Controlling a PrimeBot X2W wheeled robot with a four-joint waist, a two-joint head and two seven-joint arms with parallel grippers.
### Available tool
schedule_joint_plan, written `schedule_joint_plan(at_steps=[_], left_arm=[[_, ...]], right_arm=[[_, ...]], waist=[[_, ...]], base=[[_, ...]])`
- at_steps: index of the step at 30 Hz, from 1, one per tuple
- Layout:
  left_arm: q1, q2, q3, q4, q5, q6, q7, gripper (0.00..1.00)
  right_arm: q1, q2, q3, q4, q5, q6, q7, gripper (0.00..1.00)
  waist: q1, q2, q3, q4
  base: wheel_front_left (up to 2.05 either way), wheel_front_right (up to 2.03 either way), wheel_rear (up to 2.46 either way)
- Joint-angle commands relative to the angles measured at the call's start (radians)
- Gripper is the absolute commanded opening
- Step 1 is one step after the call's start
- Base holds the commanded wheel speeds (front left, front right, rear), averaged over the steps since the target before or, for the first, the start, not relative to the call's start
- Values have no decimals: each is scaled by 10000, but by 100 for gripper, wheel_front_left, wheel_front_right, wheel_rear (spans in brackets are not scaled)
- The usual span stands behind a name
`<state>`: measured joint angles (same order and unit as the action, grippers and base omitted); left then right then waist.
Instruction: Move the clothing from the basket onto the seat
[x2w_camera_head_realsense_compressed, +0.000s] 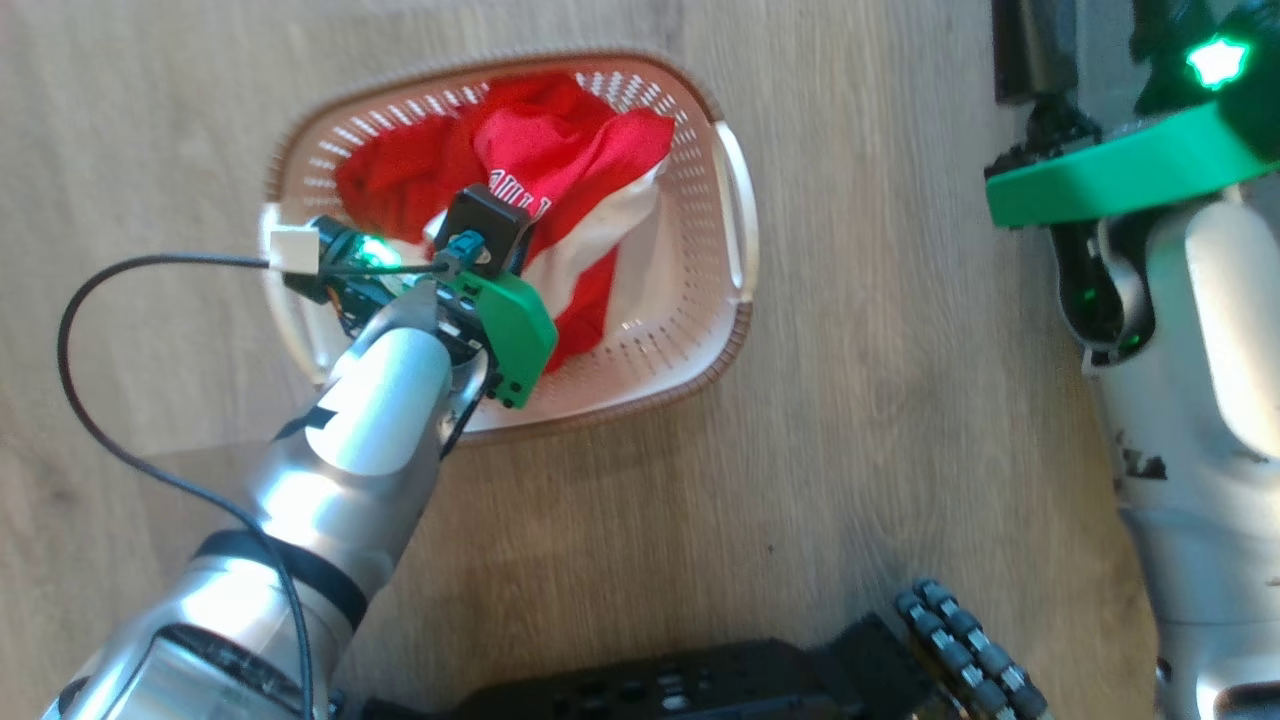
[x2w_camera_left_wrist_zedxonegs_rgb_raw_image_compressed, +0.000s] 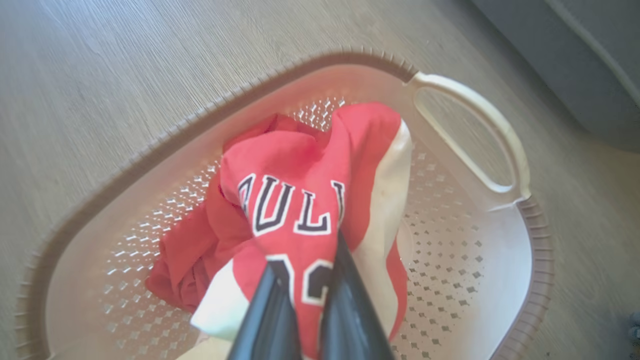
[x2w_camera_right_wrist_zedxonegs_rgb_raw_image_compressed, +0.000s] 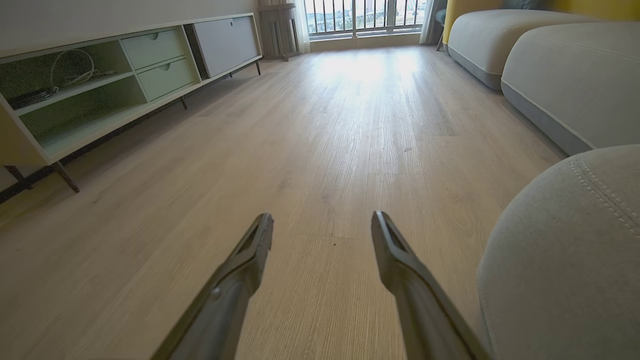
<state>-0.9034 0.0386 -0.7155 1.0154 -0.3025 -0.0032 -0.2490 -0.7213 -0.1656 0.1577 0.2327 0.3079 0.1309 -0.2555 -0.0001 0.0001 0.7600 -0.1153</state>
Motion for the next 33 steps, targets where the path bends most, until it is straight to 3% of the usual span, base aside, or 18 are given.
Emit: schedule_joint_plan(at_steps=[1, 13, 33], left_arm=[[234, 117, 103, -414, -144, 123, -118, 0], [1523, 117, 1014, -2959, -82, 390, -126, 0], [3167, 116, 2539, -5912, 712, -138, -127, 0]], right_arm=[[413, -16, 104, -211, 14, -2, -63, 100], [1318, -167, 268, 384, 231, -2, -63, 100], [3005, 141, 597, 1077, 419, -2, -63, 100]], waist=[[1, -1, -682, 495], [1, -1, -2983, 1244], [1, -1, -5912, 1512]], base=[[0, 0, 0], [0, 0, 0], [0, 0, 0]])
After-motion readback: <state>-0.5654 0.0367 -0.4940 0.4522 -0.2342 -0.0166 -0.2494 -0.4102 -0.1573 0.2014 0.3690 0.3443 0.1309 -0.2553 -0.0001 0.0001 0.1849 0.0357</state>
